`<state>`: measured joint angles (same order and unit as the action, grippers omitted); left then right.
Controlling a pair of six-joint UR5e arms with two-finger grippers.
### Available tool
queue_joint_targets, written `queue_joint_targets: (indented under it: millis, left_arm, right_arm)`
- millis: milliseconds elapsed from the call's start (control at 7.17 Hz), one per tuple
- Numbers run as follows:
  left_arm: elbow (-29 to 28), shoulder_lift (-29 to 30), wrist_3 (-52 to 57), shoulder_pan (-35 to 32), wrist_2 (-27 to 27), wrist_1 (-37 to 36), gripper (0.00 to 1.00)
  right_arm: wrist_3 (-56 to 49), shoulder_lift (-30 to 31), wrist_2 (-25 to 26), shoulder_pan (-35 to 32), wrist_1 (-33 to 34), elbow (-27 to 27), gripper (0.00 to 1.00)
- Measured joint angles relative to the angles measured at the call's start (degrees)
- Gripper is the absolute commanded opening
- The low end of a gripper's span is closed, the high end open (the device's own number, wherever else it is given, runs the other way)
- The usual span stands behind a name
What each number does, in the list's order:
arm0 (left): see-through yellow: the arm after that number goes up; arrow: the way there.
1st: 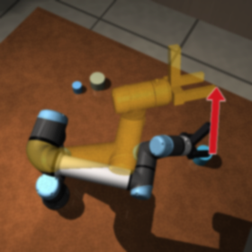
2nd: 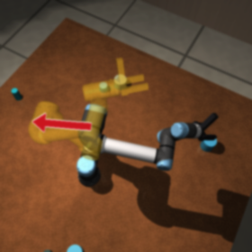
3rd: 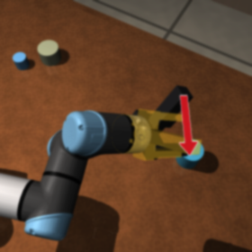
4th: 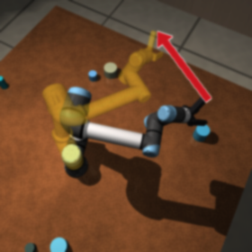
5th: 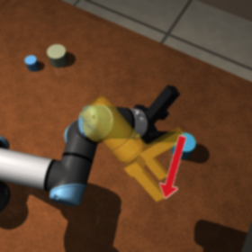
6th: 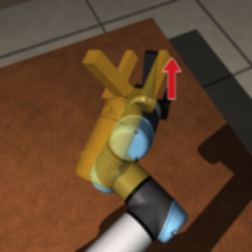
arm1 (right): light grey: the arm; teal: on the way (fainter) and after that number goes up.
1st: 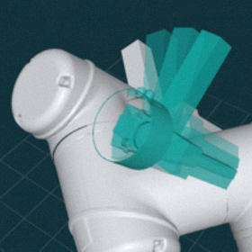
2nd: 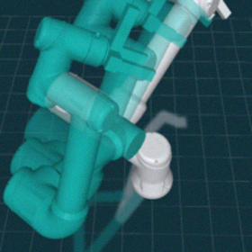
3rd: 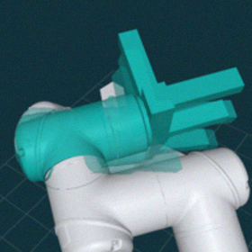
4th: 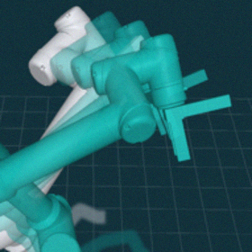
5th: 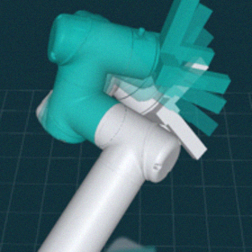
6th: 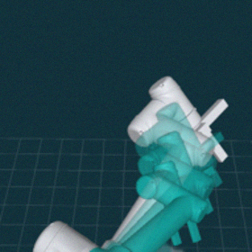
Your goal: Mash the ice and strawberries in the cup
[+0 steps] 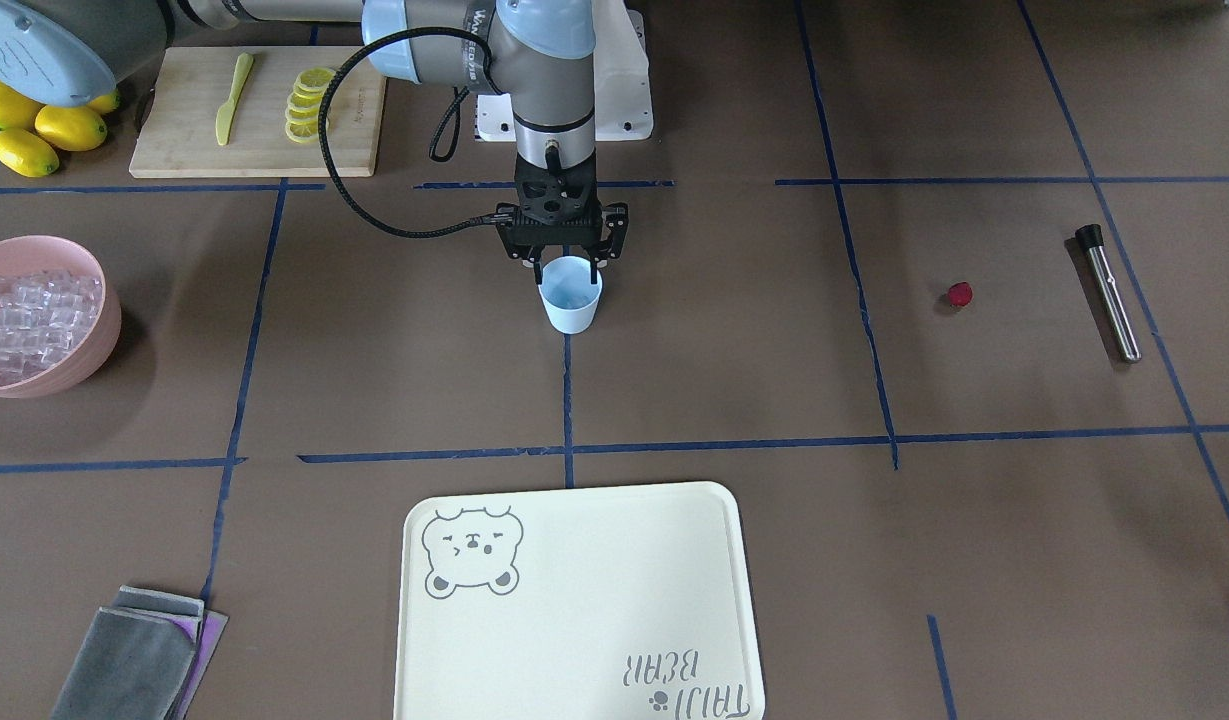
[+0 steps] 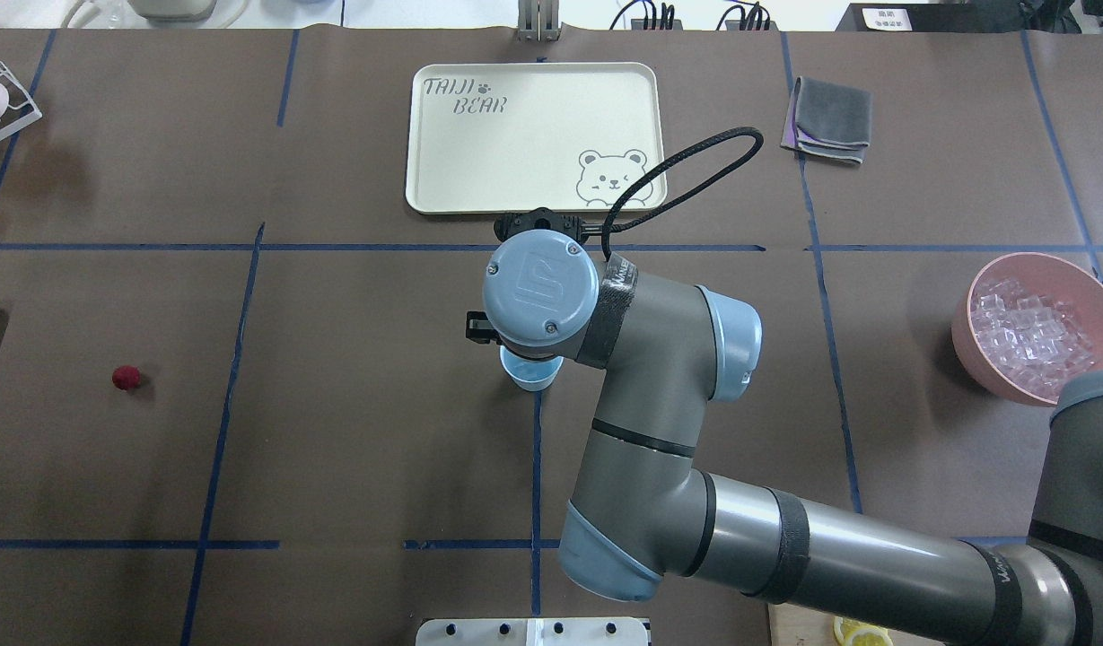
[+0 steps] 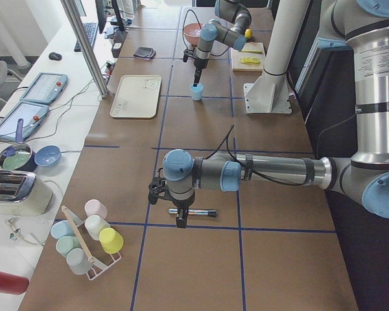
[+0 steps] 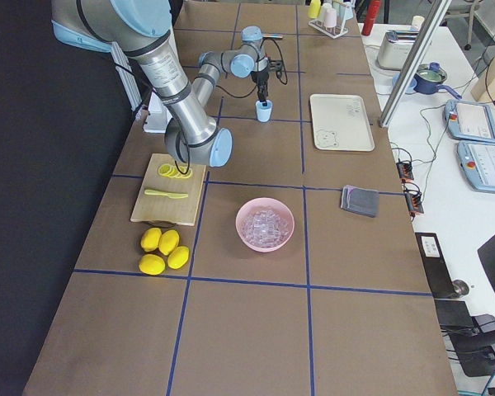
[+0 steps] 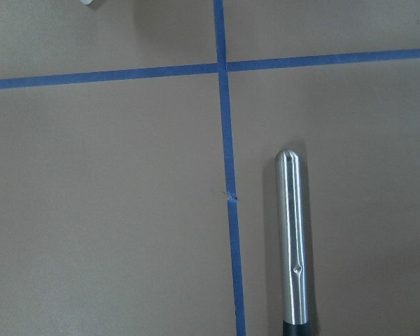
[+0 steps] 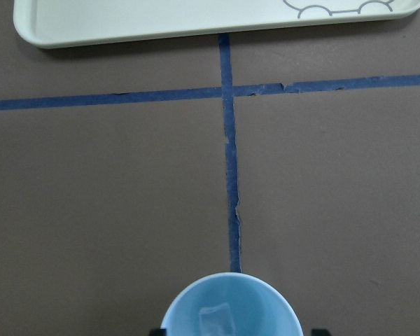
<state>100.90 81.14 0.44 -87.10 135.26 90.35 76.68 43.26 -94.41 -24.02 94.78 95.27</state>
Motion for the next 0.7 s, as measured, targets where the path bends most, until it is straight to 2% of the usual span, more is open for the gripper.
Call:
queue_joint_targets:
  millis: [279,418,697]
  left_arm:
    - [-0.06,-0.02,0.0,0.0,0.0,0.04,1.0]
    - [-0.06,-0.02,0.0,0.0,0.0,0.04,1.0]
    - [-0.07,-0.02,0.0,0.03,0.0,0.07,1.0]
  right_arm:
    - [-1.69,1.47,-2.59,-3.47,0.04,2.26,0.99]
    - [-4.32,4.6,-5.42,-6.62,-0.01,5.29,0.99]
    - [-14.88,17.31,-12.56,-14.69,-0.21,16.13,0.99]
